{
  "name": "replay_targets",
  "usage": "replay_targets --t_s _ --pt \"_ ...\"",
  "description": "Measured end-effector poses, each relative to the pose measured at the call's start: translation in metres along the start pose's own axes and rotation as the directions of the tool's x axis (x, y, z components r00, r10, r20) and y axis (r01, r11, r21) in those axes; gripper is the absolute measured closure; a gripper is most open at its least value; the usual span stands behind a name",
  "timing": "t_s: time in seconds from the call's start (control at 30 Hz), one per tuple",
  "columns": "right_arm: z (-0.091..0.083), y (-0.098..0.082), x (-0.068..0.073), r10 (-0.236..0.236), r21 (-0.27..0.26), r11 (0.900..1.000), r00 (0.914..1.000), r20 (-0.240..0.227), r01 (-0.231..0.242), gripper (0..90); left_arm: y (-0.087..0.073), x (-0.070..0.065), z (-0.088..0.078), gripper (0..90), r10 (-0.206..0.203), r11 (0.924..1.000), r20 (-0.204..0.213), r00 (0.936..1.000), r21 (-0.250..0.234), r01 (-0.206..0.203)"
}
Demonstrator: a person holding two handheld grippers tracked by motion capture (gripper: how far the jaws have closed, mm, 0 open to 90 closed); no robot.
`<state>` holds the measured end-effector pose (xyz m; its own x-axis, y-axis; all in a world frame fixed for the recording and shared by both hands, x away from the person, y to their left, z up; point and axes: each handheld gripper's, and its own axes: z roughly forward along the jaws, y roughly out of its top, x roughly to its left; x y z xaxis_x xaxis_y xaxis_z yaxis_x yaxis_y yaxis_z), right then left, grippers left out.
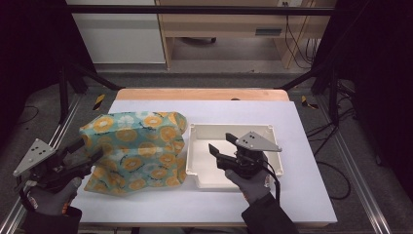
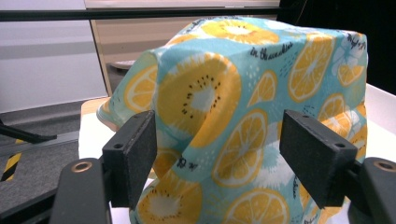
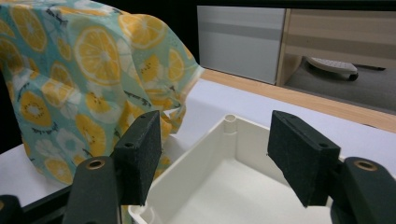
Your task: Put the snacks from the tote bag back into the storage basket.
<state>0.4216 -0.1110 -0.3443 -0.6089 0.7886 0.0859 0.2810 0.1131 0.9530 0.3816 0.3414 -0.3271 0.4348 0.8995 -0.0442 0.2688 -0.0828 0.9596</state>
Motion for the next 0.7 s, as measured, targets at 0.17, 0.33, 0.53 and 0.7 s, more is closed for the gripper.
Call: replay_targets --t_s 0.17,0.33,0.53,0.7 --pt "0.009 0.007 0.01 -0.003 -0.007 1.0 0.9996 -0.028 0.003 37.1 -0.001 0.001 0.002 29.5 0.003 1.0 -0.005 1.0 0.009 -0.003" --pt "0.022 0.013 0.022 -0.003 -0.015 1.0 0.9981 -0.061 0.002 39.4 -0.002 0.002 0.001 33.2 0.001 1.0 -0.004 1.0 0.01 -0.001" --pt "0.038 0.016 0.035 -0.011 -0.01 1.0 0.9958 -0.091 0.01 40.8 -0.007 0.006 0.001 38.0 -0.017 0.9998 -0.007 0.9998 0.011 0.017" --pt "0.046 0.019 0.041 -0.014 -0.007 1.0 0.9946 -0.103 0.013 41.2 -0.008 0.008 0.002 41.9 -0.015 0.9997 -0.006 0.9999 0.021 0.016"
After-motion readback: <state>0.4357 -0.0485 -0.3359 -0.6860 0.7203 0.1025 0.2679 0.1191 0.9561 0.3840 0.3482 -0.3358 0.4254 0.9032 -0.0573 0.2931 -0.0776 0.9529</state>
